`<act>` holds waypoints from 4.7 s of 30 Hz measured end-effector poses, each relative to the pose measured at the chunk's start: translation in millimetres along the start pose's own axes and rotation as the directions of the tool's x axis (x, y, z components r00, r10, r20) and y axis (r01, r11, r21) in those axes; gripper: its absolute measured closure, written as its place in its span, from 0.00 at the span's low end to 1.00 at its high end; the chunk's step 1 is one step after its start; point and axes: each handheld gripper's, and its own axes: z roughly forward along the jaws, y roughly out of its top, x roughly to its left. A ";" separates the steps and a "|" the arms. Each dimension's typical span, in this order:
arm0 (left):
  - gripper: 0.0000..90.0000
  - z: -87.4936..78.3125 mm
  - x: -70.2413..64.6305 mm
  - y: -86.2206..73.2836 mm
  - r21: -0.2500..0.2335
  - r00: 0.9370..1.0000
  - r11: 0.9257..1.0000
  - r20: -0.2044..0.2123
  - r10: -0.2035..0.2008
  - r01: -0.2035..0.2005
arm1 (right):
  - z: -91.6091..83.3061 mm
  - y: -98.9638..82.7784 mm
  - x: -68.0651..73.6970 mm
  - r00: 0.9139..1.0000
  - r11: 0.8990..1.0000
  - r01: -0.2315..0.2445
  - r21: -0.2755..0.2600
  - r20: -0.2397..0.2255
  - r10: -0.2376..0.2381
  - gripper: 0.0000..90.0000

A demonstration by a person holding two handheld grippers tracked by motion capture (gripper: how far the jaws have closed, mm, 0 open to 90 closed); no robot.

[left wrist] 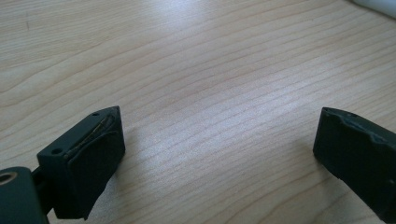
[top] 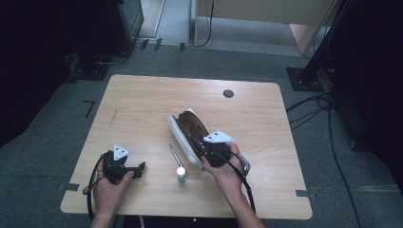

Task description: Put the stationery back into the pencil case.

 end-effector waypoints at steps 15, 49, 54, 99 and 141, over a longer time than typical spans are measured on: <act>0.03 0.0 -0.2 0.0 0.000 1.000 1.000 0.002 0.001 -0.001 | 10.9 -5.5 4.0 1.000 0.997 0.008 0.074 0.003 -0.008 0.83; 0.02 0.0 -0.2 0.0 0.000 1.000 1.000 0.003 0.003 -0.003 | 13.9 -4.7 2.1 1.000 0.993 0.027 0.114 0.002 -0.027 0.82; 0.02 0.0 -0.2 0.0 0.000 1.000 1.000 0.003 0.003 -0.003 | 13.5 -4.7 0.9 1.000 0.993 0.028 0.114 0.006 -0.029 0.82; 0.02 0.1 -0.2 0.0 0.000 1.000 1.000 0.003 0.003 -0.003 | -49.0 9.1 27.9 0.992 0.996 0.049 -0.074 -0.116 -0.057 0.79; 0.02 0.1 -0.2 0.0 0.000 1.000 1.000 0.003 0.002 -0.002 | -26.5 -15.9 66.3 0.949 0.990 0.137 0.026 -0.291 -0.123 0.68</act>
